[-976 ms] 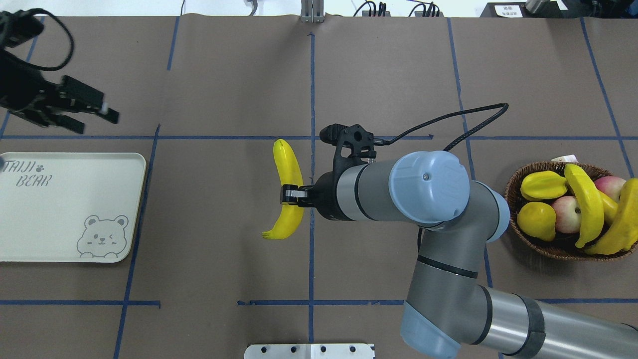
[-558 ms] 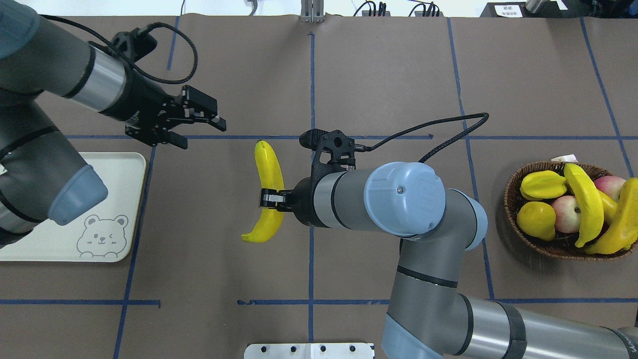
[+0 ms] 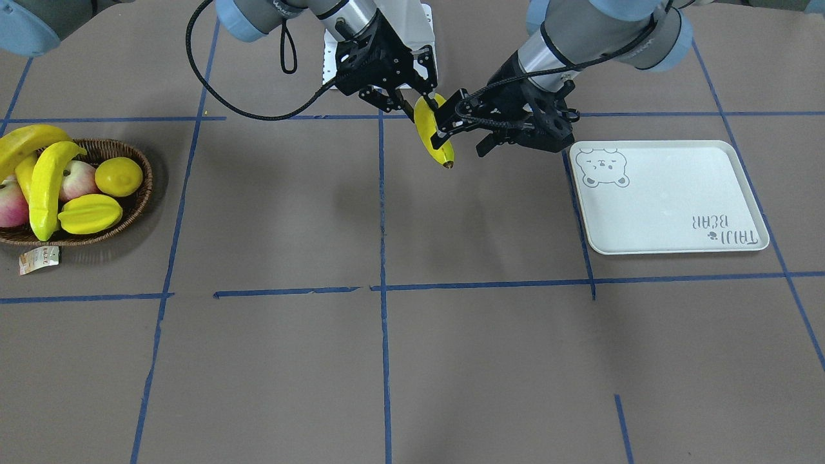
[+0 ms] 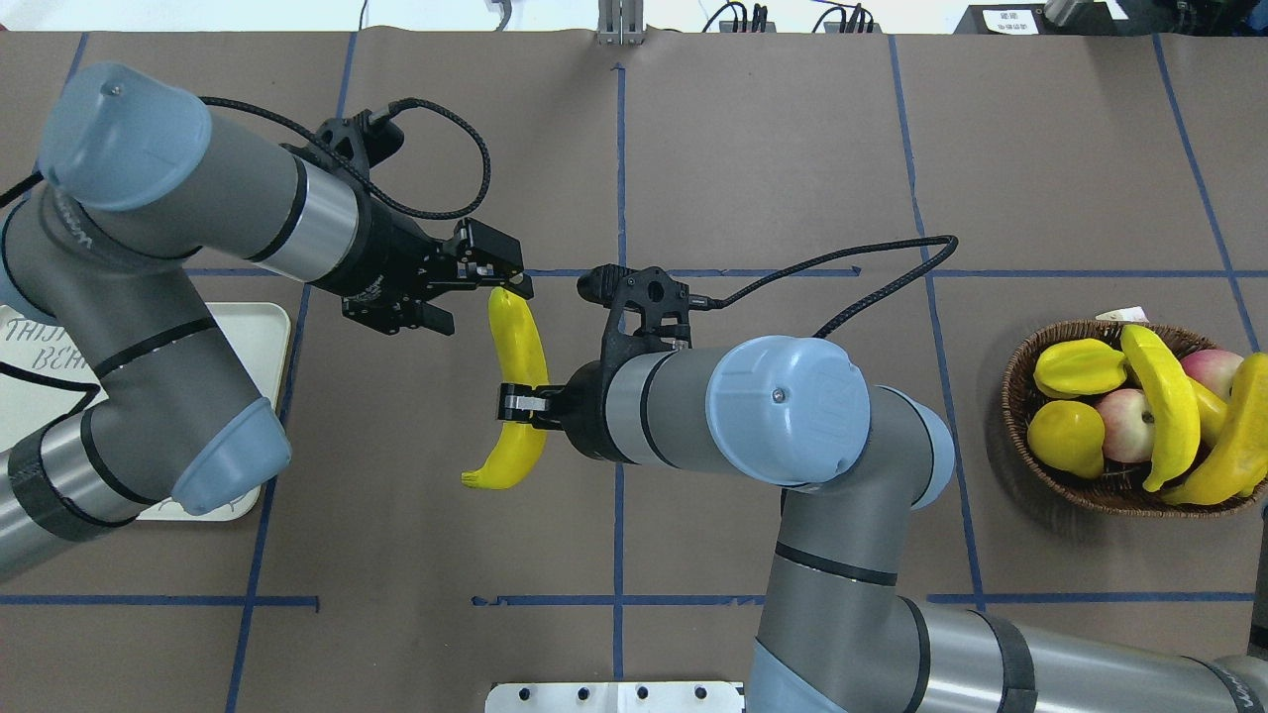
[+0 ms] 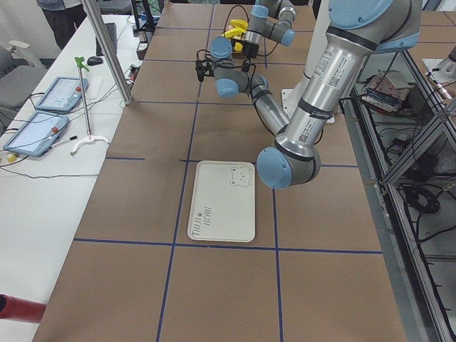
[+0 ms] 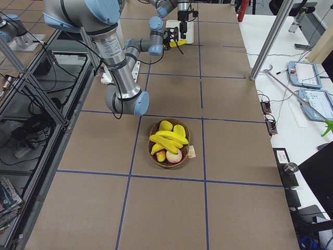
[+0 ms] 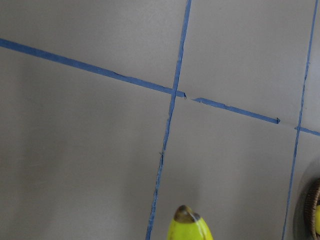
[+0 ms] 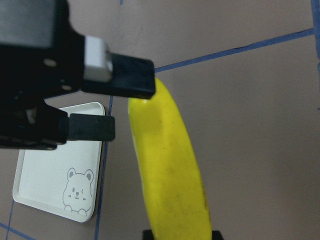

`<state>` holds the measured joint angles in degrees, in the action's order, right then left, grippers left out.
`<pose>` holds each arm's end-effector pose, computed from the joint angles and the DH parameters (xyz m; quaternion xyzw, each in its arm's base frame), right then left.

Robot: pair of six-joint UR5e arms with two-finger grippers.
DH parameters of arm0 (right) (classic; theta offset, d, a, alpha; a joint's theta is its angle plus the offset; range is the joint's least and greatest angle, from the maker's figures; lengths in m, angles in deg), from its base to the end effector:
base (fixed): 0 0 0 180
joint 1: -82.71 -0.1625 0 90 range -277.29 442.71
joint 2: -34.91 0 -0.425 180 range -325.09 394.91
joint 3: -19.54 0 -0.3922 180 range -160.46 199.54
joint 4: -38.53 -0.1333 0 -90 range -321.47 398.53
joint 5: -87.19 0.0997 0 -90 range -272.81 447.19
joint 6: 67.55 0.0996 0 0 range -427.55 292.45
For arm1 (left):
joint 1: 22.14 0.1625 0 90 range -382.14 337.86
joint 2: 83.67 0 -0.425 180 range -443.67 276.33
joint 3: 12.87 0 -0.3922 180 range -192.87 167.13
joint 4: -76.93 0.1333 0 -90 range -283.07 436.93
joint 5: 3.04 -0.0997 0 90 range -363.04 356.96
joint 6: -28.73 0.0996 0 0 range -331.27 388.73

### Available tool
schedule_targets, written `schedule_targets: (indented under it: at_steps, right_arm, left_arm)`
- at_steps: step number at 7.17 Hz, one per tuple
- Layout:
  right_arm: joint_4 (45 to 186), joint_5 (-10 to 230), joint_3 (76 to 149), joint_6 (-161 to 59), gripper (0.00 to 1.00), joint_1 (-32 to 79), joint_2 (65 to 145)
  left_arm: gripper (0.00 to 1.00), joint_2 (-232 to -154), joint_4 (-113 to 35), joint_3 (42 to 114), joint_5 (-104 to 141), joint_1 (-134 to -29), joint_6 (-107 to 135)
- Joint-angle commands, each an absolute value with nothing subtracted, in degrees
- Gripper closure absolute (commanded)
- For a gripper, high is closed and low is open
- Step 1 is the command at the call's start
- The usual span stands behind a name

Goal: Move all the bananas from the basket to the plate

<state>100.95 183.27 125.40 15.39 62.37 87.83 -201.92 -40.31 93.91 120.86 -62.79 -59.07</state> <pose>-0.5262 -0.3260 0.1066 0.1135 -0.6366 0.0541 0.7609 0.3950 -0.4417 0.1896 -0.0131 0.6111 -0.0921 0.7861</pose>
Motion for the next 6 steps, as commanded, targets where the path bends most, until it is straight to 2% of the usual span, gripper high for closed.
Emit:
schedule_targets:
  at_steps: [1, 2, 3, 4, 5, 6]
  right_arm:
    - [100.85, 183.26, 125.45, 15.42, 0.96, 62.41, 87.56]
    - [100.84, 183.26, 125.45, 15.33, 0.95, 62.41, 87.56]
    - [100.93, 183.26, 125.45, 15.33, 0.95, 62.41, 87.56]
    - [100.93, 183.26, 125.45, 15.25, 0.87, 62.41, 87.65]
    - [100.93, 183.26, 125.36, 15.42, 0.52, 62.23, 87.56]
    - [100.93, 183.26, 125.44, 15.68, 0.01, 62.23, 87.56]
  left_arm:
    - [0.1, -201.97, -40.31, 93.83, 119.4, -60.82, -59.77]
    - [0.19, -201.97, -40.31, 93.91, 119.39, -60.38, -60.03]
    - [0.45, -201.97, -40.31, 94.0, 119.39, -60.37, -60.65]
    - [0.84, -201.97, -40.31, 94.26, 119.39, -60.37, -61.96]
    - [1.0, -201.8, -40.31, 94.35, 119.48, -60.37, -61.88]
    - [1.0, -201.53, -40.31, 94.79, 119.48, -60.46, -61.97]
